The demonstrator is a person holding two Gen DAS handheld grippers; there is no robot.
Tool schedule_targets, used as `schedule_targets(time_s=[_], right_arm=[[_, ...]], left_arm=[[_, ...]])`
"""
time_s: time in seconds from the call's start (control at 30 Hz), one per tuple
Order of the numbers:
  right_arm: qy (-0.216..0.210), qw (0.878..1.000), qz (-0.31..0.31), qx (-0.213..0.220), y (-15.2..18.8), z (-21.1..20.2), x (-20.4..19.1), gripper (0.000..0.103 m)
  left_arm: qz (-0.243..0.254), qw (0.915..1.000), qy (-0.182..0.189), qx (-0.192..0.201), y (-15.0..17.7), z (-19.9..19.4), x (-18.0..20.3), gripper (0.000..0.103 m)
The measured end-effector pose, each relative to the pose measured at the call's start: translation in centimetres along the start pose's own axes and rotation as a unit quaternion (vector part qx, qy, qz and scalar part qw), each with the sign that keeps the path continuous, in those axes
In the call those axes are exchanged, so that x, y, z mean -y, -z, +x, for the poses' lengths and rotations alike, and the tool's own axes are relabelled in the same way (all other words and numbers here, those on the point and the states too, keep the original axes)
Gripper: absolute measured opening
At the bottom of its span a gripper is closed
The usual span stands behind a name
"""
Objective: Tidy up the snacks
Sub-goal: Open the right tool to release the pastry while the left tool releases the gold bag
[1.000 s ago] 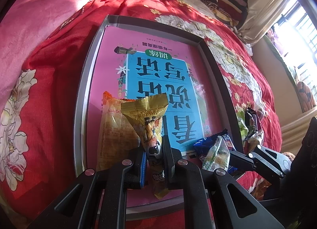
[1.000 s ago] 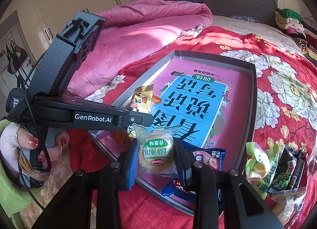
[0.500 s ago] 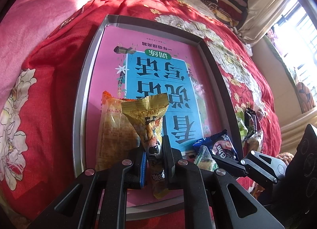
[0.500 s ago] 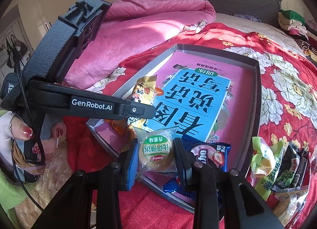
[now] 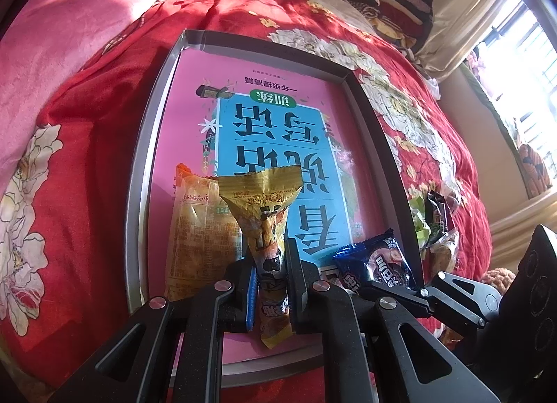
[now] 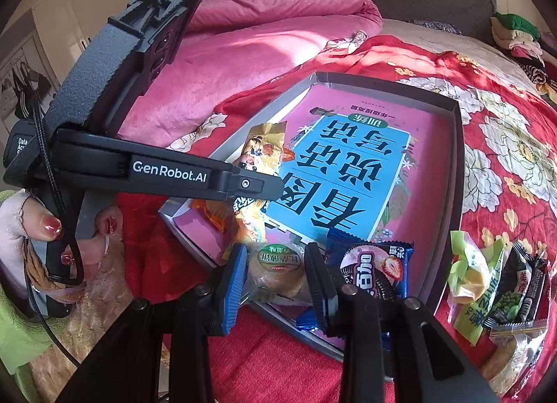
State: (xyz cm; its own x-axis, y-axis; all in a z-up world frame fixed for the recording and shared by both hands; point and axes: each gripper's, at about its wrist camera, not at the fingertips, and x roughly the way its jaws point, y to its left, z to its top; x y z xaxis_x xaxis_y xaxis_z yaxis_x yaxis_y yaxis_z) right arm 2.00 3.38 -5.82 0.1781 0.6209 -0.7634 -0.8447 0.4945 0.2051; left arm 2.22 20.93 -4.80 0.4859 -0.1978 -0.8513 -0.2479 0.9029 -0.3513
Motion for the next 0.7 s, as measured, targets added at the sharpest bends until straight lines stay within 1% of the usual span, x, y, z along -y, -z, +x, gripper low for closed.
schedule_targets(time_s=[0.13, 0.4, 0.47, 0.6, 0.7], right_arm=[[0.006, 1.000, -0.011, -0.002, 0.4, -0.6, 0.0, 0.036], [0.046, 0.997, -0.056, 0.009, 0.6, -0.3, -0.8, 0.036], [0.061, 0.996, -0.067, 0.012, 0.6, -0.1, -1.0, 0.038], [0.075, 0.994, -0.077, 0.017, 0.5, 0.1, -1.1, 0.041], [0.079, 0.993, -0.080, 0.021, 0.5, 0.0, -1.1, 0.042]], left_arm=[[-0.002, 1.0000, 0.002, 0.000, -0.1, 0.0, 0.0, 0.014], [0.006, 1.0000, 0.007, 0.004, 0.0, -0.2, 0.3, 0.014], [0.006, 0.9999, 0.009, 0.005, -0.1, -0.2, 0.3, 0.014], [0.010, 0.9998, 0.012, 0.008, -0.1, -0.4, 0.5, 0.015], [0.011, 0.9997, 0.015, 0.014, -0.1, -0.6, 0.6, 0.018]])
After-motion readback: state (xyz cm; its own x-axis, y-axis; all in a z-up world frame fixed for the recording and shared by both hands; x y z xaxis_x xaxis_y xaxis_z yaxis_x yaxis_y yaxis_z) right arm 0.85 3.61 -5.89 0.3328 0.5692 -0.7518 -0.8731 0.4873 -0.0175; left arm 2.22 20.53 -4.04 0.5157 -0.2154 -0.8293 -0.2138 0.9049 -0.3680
